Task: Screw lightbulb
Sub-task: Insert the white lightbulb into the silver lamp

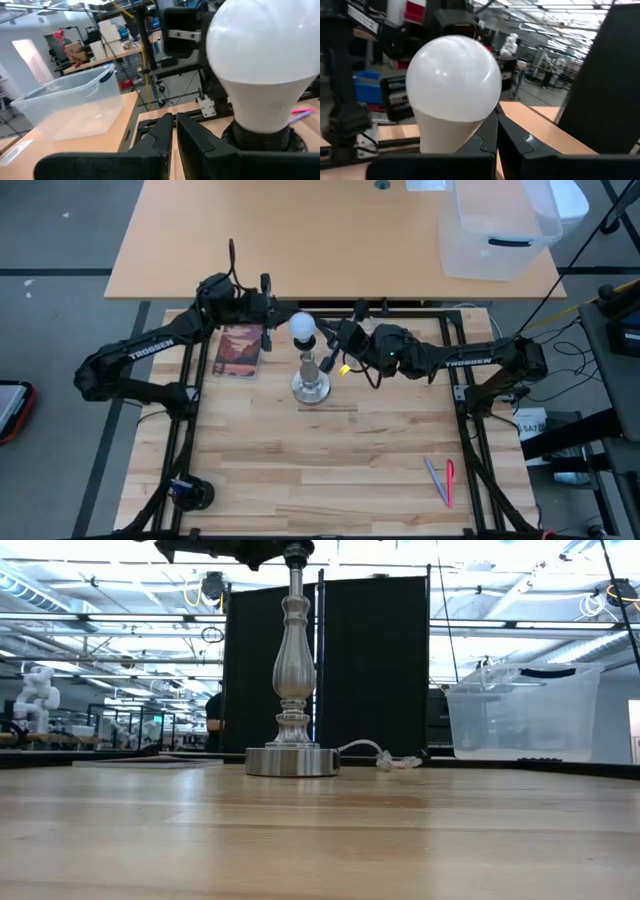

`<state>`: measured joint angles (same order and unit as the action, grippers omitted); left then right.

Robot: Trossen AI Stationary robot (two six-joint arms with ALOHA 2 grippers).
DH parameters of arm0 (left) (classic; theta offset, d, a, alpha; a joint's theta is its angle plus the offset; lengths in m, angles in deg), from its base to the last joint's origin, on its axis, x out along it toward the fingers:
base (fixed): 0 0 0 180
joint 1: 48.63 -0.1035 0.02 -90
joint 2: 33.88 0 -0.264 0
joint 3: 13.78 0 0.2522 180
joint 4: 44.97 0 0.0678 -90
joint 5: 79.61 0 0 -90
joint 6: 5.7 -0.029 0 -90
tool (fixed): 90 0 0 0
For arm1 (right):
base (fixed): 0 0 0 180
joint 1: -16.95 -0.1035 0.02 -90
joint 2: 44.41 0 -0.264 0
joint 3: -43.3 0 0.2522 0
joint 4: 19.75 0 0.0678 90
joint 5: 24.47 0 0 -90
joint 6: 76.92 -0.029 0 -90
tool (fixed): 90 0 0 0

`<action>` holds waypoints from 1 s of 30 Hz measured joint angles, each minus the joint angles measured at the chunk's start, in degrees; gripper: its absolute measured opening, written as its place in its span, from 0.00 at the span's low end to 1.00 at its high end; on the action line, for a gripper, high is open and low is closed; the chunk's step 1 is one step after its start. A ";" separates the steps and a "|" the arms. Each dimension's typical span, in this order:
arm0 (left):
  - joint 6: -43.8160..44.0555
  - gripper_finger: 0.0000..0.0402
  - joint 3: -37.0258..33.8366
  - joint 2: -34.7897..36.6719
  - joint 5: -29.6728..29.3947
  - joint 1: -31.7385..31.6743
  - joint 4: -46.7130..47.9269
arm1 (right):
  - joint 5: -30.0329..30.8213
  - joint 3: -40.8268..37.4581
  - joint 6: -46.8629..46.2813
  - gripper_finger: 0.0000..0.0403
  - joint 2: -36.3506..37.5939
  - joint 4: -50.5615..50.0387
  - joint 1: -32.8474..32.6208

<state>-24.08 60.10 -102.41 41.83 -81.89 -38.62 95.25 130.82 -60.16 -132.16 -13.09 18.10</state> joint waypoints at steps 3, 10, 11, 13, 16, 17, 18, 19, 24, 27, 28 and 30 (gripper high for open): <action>0.52 0.07 0.00 -0.08 0.08 -1.35 0.10 | 3.15 0.00 0.08 0.00 0.00 -1.23 -0.21; 1.36 0.07 0.00 3.30 1.15 -3.15 3.49 | 5.92 -0.25 -5.15 0.00 0.02 -7.99 0.02; 1.10 0.07 0.00 3.82 1.50 -3.15 3.58 | 6.62 -0.47 -5.51 0.00 0.02 -7.84 0.31; 0.38 0.07 0.00 4.81 3.24 -2.95 3.87 | 7.97 -0.53 -6.23 0.00 0.02 -7.92 1.31; -0.11 0.07 0.00 6.45 6.39 -2.07 3.77 | 7.64 -0.55 -6.49 0.00 0.02 -5.82 2.97; -0.16 0.07 0.02 6.67 7.51 -1.58 3.55 | 7.04 -0.55 -6.14 0.00 0.02 -4.58 3.41; -0.36 0.07 0.06 6.68 8.51 -1.02 3.47 | 5.94 -0.55 -5.70 0.00 0.02 -3.46 3.78; -0.56 0.07 0.04 6.66 9.20 -0.43 3.59 | 4.56 -0.55 -5.39 0.00 0.02 -2.32 4.19; -2.07 0.07 0.04 6.60 9.92 2.04 3.89 | -2.36 -0.55 -4.53 0.00 0.02 1.46 6.09; -2.96 0.07 0.04 6.58 9.89 3.27 3.89 | -6.11 -0.55 -4.33 0.00 0.02 2.26 6.93; -3.08 0.07 0.04 6.58 9.90 3.62 3.96 | -6.72 -0.55 -4.32 0.00 0.02 2.34 7.18; -3.18 0.07 0.04 6.58 9.94 4.20 3.94 | -8.02 -0.55 -4.21 0.00 0.02 2.63 7.57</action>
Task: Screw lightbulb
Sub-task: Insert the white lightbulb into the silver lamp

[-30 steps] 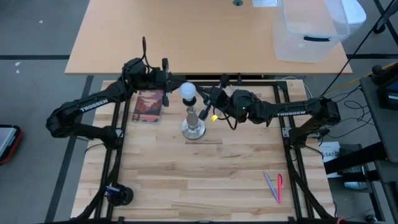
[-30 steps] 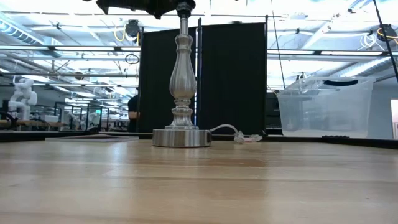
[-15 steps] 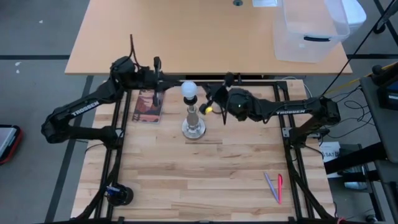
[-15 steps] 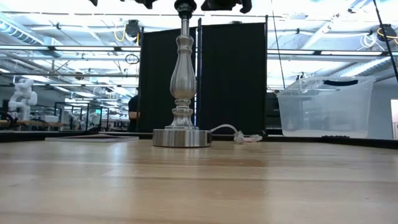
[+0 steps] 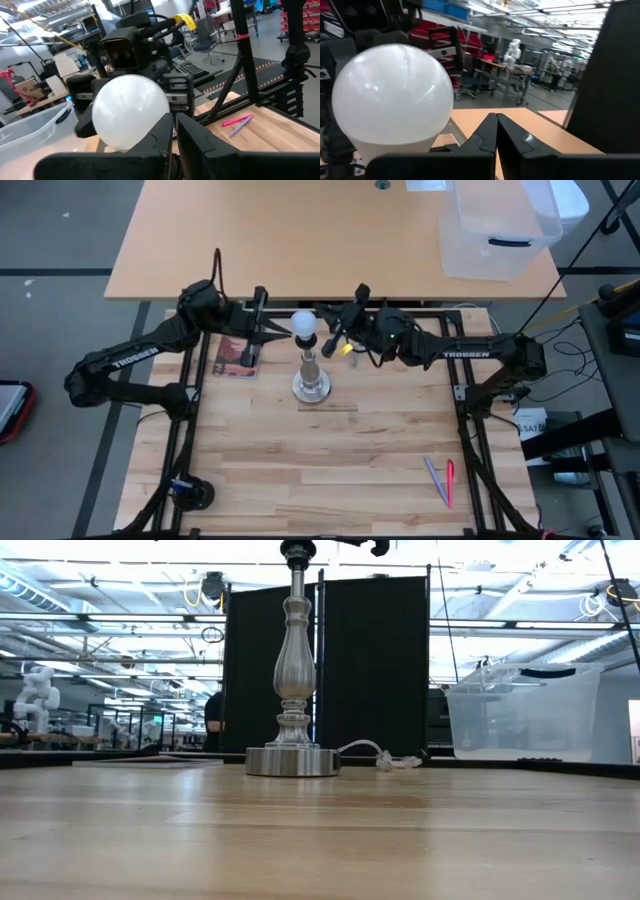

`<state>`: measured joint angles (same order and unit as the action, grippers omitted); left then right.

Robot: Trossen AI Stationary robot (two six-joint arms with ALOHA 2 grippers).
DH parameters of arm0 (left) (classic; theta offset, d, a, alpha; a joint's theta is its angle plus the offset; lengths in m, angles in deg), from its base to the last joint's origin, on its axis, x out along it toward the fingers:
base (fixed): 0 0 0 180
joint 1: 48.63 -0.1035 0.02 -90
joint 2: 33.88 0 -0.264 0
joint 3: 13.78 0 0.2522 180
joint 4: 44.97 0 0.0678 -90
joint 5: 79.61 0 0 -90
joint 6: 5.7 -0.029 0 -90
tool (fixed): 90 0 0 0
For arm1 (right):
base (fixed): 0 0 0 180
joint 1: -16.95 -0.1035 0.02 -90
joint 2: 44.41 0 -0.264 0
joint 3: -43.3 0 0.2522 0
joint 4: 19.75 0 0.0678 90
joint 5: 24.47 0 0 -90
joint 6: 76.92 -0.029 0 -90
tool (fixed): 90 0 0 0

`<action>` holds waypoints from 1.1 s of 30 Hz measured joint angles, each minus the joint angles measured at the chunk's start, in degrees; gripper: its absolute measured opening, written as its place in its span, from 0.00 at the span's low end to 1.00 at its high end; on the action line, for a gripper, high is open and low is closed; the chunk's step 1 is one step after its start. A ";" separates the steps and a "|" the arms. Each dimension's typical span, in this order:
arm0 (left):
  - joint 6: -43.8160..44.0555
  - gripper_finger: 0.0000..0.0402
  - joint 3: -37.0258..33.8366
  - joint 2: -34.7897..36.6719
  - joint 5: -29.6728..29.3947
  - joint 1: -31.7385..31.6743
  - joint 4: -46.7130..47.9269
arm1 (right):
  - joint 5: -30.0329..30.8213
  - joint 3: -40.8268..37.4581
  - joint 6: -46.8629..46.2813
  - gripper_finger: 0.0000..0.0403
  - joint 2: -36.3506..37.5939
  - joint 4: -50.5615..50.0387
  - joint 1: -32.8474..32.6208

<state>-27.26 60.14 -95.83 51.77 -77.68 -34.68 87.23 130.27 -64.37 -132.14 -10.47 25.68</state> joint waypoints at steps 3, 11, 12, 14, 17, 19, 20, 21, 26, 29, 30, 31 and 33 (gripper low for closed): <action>-0.20 0.07 0.00 0.00 -0.04 0.42 -0.03 | -3.82 0.00 0.09 0.00 0.00 0.82 0.64; -0.62 0.07 0.00 -1.64 -2.13 1.39 -1.04 | -8.22 0.00 0.27 0.00 0.04 2.49 0.99; -0.62 0.07 0.00 -1.85 -2.78 1.34 -1.09 | -8.52 0.02 0.25 0.00 0.04 2.47 1.00; -0.62 0.07 0.00 -2.19 -3.17 1.22 -1.18 | -8.26 0.11 0.22 0.00 0.04 2.38 0.74; -0.62 0.07 0.00 -2.21 -3.12 0.82 -1.16 | -8.18 0.11 0.26 0.00 0.04 2.28 0.52; -0.58 0.07 0.00 -2.21 -3.14 0.49 -1.15 | -7.93 0.13 0.22 0.00 0.07 2.09 0.36; -0.42 0.07 0.00 -2.21 -3.18 0.38 -1.16 | -7.69 0.13 0.22 0.00 0.08 1.94 0.27; -0.29 0.07 0.00 -2.21 -3.18 0.26 -1.16 | -7.64 0.13 0.25 0.00 0.09 1.85 0.13; -0.18 0.07 -0.02 -2.21 -3.01 -0.72 -1.11 | -7.06 0.22 0.25 0.00 0.13 1.39 -0.35; -0.16 0.07 -0.04 -2.19 -3.09 -1.29 -1.07 | -6.98 0.24 0.05 0.00 0.20 0.87 -0.41; -0.16 0.07 -0.04 -2.19 -3.16 -1.57 -1.07 | -6.98 0.24 -0.12 0.00 0.20 0.73 -0.41; -0.07 0.07 -0.04 -2.19 -3.25 -1.72 -1.07 | -6.98 0.26 -0.13 0.00 0.20 0.56 -0.41; 0.06 0.07 -0.04 -2.19 -3.33 -2.19 -1.06 | -6.75 0.32 -0.13 0.00 0.22 0.23 -0.62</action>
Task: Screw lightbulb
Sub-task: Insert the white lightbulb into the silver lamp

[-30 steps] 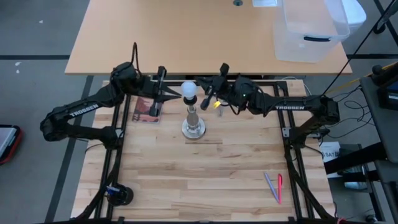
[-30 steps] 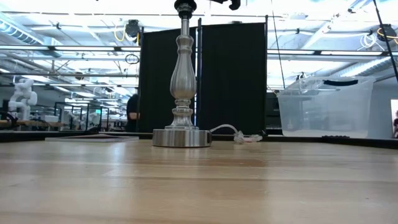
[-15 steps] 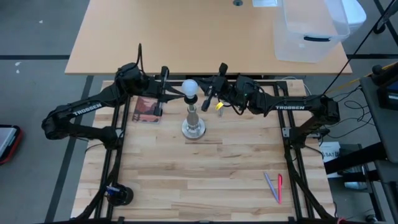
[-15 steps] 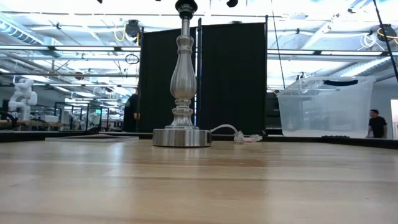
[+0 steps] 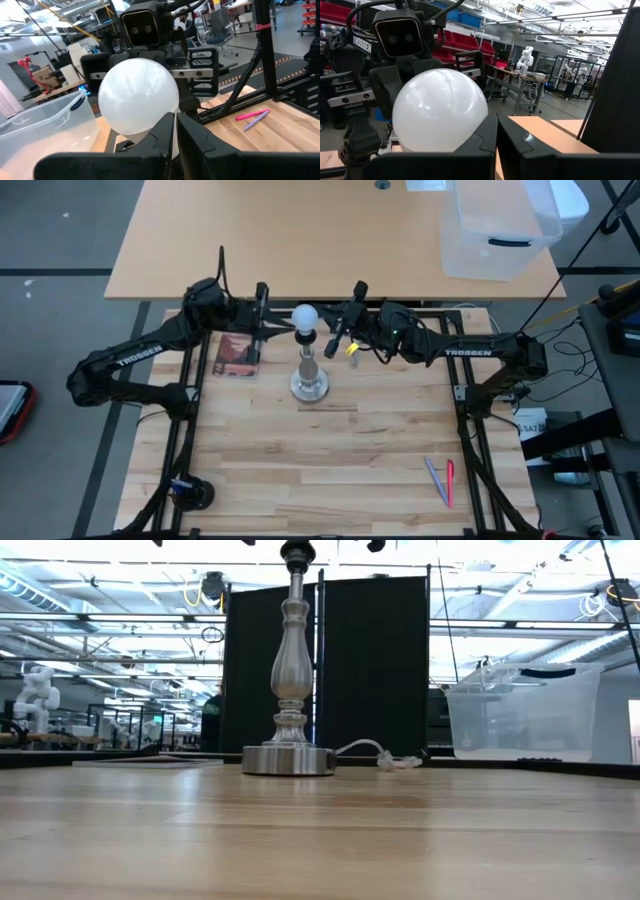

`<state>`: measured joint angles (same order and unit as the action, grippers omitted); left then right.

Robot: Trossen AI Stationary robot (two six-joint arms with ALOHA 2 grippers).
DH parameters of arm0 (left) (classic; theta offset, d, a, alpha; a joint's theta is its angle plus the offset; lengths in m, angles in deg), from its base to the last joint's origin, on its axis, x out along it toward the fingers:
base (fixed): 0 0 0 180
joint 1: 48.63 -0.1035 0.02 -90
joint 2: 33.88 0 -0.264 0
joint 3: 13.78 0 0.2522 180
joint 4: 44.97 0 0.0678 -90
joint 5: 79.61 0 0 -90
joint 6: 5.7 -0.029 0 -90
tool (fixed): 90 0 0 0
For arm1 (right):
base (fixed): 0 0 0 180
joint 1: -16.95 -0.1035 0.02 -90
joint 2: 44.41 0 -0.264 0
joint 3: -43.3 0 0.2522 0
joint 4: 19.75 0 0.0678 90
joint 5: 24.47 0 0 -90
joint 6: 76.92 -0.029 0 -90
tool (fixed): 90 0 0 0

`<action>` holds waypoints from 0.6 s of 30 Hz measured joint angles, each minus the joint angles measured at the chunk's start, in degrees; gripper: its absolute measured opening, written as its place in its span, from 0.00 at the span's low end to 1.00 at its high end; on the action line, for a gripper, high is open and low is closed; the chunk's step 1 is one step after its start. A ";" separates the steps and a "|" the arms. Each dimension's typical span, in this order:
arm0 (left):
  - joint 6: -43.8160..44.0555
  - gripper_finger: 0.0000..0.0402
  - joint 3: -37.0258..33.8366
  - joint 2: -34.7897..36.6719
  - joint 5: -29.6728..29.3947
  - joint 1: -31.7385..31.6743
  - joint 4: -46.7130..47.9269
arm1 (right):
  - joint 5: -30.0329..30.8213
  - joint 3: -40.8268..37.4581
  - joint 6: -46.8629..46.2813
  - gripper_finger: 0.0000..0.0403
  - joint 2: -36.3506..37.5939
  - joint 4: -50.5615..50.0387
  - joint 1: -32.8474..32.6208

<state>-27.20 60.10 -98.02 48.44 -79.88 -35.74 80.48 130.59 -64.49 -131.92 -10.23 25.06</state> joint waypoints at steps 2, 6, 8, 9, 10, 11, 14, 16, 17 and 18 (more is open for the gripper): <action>0.00 0.07 -0.01 0.00 -0.07 -0.40 0.17 | 0.17 0.00 0.00 0.00 0.04 -0.20 -0.11; 0.01 0.07 -0.02 0.00 -0.64 -0.89 0.55 | 1.47 0.01 0.06 0.00 0.04 -0.69 -0.63; 0.00 0.07 -0.02 0.00 -0.82 -1.23 0.64 | 2.26 0.01 0.08 0.00 0.06 -1.18 -0.88; 0.00 0.07 -0.02 0.00 -0.87 -1.38 0.85 | 2.28 0.03 0.09 0.00 0.07 -1.32 -0.94; 0.00 0.07 -0.02 0.00 -0.89 -1.56 1.02 | 2.30 0.03 0.09 0.00 0.07 -1.38 -1.07; 0.00 0.07 -0.02 0.00 -0.91 -1.74 1.26 | 2.36 0.03 0.11 0.00 0.07 -1.42 -1.26; 0.00 0.07 -0.02 0.00 -1.34 -2.39 1.81 | 2.53 0.03 0.22 0.00 0.07 -1.79 -1.74; 0.01 0.07 -0.02 0.01 -1.87 -2.80 1.87 | 2.26 0.01 0.20 0.00 0.04 -2.00 -2.05; 0.00 0.07 -0.02 -0.05 -2.25 -3.06 1.84 | 1.96 0.01 0.20 0.00 0.04 -2.05 -2.21; 0.06 0.07 -0.02 -0.10 -3.04 -3.42 1.62 | 0.98 0.02 0.22 0.00 0.02 -2.12 -2.47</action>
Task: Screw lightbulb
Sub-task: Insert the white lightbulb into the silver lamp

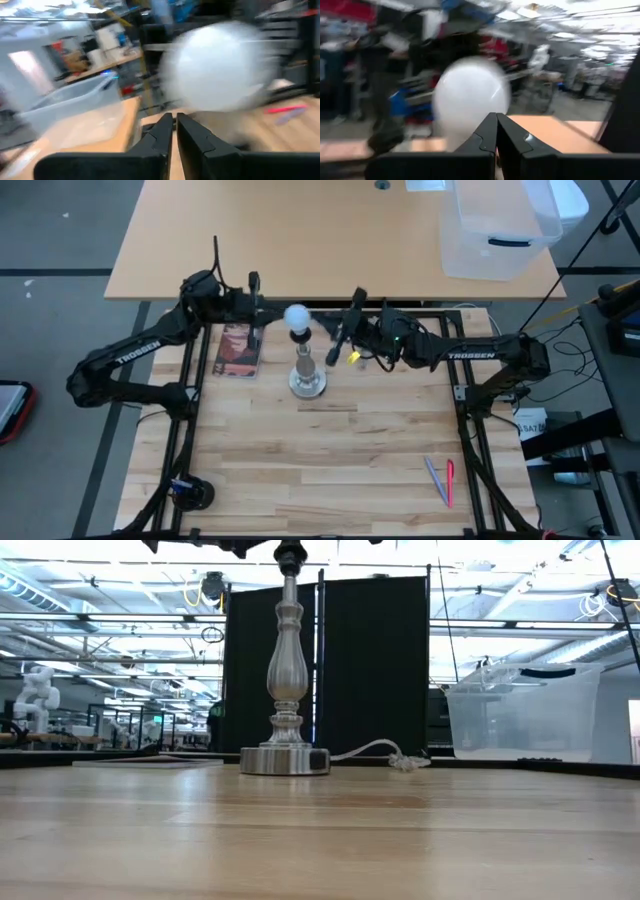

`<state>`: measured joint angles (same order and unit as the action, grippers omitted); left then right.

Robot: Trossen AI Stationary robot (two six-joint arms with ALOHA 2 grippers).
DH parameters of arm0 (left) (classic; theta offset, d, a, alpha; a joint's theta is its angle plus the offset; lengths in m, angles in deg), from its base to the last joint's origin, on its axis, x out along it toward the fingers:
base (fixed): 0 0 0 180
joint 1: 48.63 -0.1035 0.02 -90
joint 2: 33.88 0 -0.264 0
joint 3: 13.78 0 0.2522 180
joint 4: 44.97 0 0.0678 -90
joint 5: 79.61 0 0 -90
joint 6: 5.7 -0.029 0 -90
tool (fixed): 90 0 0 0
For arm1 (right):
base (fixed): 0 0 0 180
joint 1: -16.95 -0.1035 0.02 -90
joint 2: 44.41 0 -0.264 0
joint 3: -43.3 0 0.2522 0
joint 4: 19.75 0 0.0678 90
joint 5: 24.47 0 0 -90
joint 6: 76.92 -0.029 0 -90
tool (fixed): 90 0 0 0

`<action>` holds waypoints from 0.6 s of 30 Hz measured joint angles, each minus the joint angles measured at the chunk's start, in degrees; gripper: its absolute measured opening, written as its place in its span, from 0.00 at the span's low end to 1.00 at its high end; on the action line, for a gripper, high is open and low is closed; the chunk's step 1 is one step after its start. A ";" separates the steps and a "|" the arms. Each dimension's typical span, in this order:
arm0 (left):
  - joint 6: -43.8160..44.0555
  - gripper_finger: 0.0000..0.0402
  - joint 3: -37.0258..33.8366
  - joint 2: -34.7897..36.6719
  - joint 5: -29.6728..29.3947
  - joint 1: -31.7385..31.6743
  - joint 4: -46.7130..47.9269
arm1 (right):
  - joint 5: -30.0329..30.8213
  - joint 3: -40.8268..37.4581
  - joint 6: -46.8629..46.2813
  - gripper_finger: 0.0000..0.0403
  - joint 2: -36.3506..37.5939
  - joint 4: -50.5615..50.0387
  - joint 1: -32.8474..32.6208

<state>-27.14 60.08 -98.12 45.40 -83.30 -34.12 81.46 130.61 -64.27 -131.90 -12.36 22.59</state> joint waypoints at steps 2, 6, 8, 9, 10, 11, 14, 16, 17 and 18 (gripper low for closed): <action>0.10 0.07 0.10 -0.24 -0.70 -0.67 -0.23 | -1.02 -0.15 0.03 0.00 -0.43 -0.96 -0.72; 0.28 0.07 0.02 -1.37 -0.12 -1.07 -0.13 | 0.12 -0.34 0.44 0.00 -0.60 -1.10 -1.82; 0.40 0.07 0.02 -2.01 -0.12 -1.15 0.09 | 1.16 -0.07 0.39 0.00 -0.28 -0.28 -2.18; 0.36 0.07 0.02 -2.42 -0.09 -1.13 0.06 | 1.22 -0.07 0.23 0.00 -0.32 -0.45 -2.20; 0.36 0.07 0.02 -2.70 -0.09 -1.10 0.06 | 1.24 -0.11 0.07 0.00 -0.51 -1.08 -2.26; 0.34 0.07 0.02 -2.82 -0.15 -1.12 0.36 | 1.26 -0.24 -0.09 0.00 -0.62 -2.43 -2.48; 0.07 0.07 0.02 -2.81 -0.12 -1.79 1.28 | 1.64 -0.28 -0.23 0.00 -0.57 -5.99 -3.07; 0.03 0.07 0.02 -1.77 -0.16 -2.68 1.96 | 1.76 -0.22 0.23 0.00 -0.50 -8.72 -3.49; 0.05 0.07 0.02 -1.07 -0.06 -3.03 2.18 | 1.74 -0.22 0.30 0.00 -0.50 -10.32 -3.64; 0.03 0.07 0.02 -0.31 0.34 -3.34 2.29 | 1.72 -0.22 0.47 0.00 -0.52 -11.75 -3.68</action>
<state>-27.11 60.10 -98.43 45.74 -86.64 -31.82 83.18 130.38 -63.80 -132.42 -24.10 18.91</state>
